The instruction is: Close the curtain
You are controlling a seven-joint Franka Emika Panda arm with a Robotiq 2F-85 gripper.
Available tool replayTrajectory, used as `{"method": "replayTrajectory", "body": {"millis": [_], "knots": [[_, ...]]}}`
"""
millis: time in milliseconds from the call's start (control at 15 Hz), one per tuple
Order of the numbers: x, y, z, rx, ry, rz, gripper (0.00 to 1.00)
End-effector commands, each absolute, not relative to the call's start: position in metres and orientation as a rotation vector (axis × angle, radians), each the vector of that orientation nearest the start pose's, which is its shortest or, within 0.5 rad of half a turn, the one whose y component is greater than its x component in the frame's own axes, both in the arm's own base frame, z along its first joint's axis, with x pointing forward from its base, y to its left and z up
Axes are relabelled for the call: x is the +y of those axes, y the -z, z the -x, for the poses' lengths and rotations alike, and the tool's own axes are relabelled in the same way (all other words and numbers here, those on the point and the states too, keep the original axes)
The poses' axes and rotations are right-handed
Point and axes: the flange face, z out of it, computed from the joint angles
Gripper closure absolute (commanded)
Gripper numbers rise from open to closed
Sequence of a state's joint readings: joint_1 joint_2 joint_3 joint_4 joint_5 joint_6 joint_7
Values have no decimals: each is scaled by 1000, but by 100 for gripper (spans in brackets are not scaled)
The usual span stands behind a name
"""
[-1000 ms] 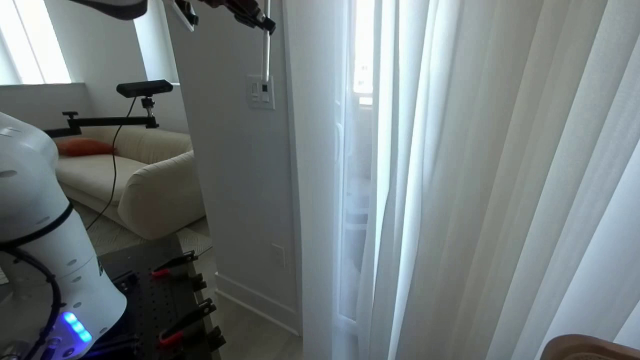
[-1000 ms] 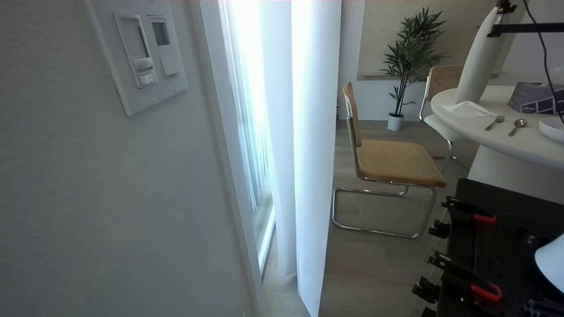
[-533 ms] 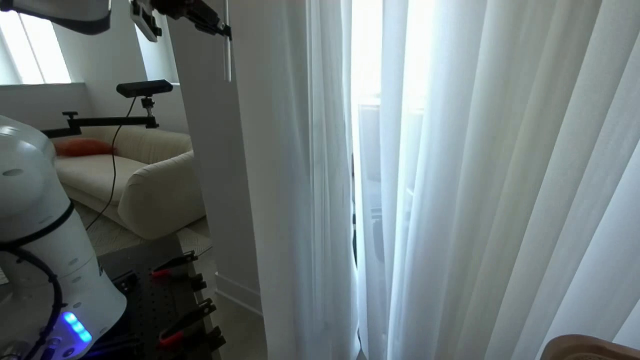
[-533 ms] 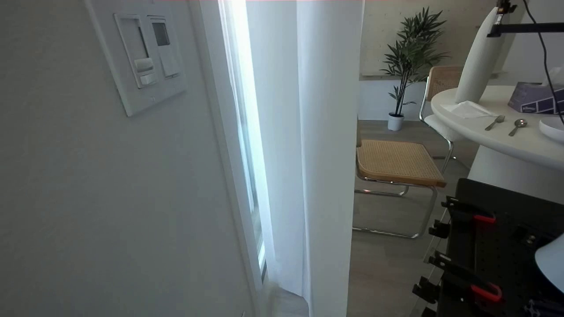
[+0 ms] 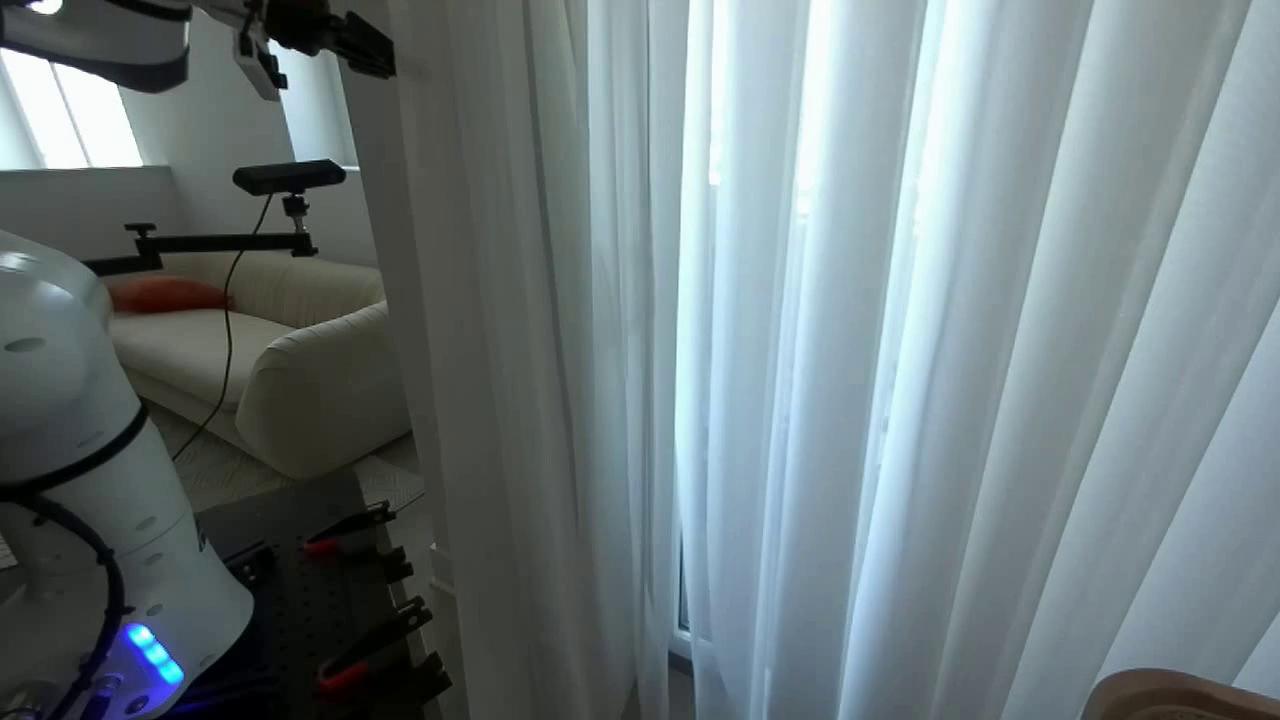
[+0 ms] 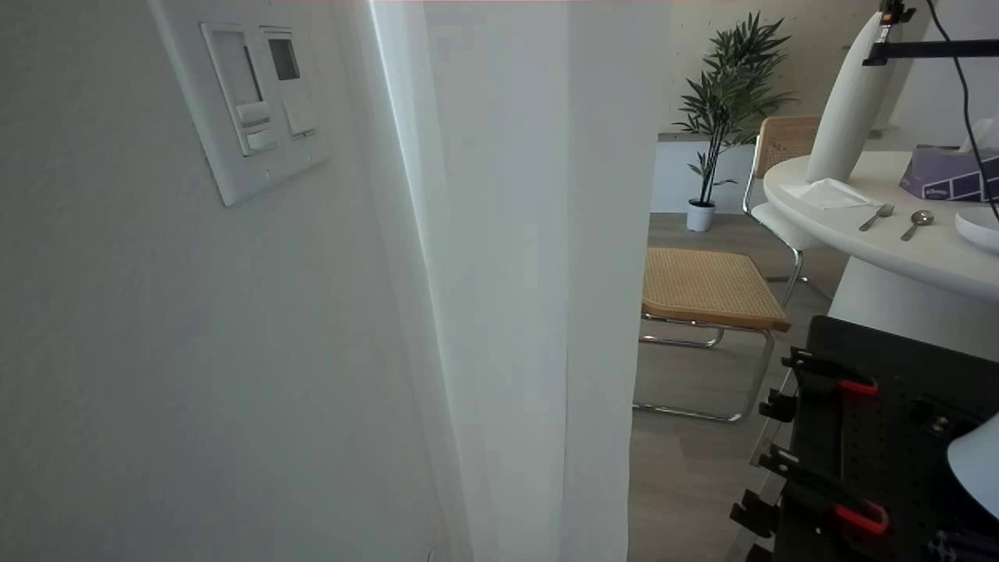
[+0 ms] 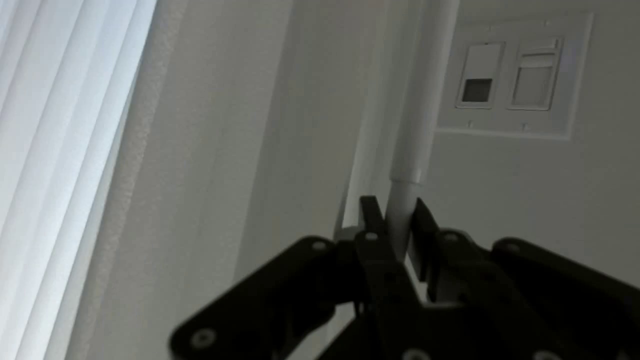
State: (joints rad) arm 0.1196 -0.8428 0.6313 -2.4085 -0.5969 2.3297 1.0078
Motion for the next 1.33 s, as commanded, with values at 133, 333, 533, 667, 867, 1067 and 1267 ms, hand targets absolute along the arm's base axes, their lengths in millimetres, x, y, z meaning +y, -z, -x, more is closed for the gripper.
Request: {"method": "replayTrajectory", "body": {"millis": [133, 333, 533, 667, 867, 1067, 1267], "knots": [[342, -555, -241, -188, 1674, 2993, 96], [346, -553, -243, -189, 1698, 2976, 96], [348, -552, -245, -184, 1710, 2965, 96], [349, -552, -246, -183, 1707, 2956, 96], [351, -551, -247, -187, 1707, 2946, 96], [351, -551, -248, -192, 1728, 2951, 96], [352, -550, -249, -192, 1727, 2949, 58]]}}
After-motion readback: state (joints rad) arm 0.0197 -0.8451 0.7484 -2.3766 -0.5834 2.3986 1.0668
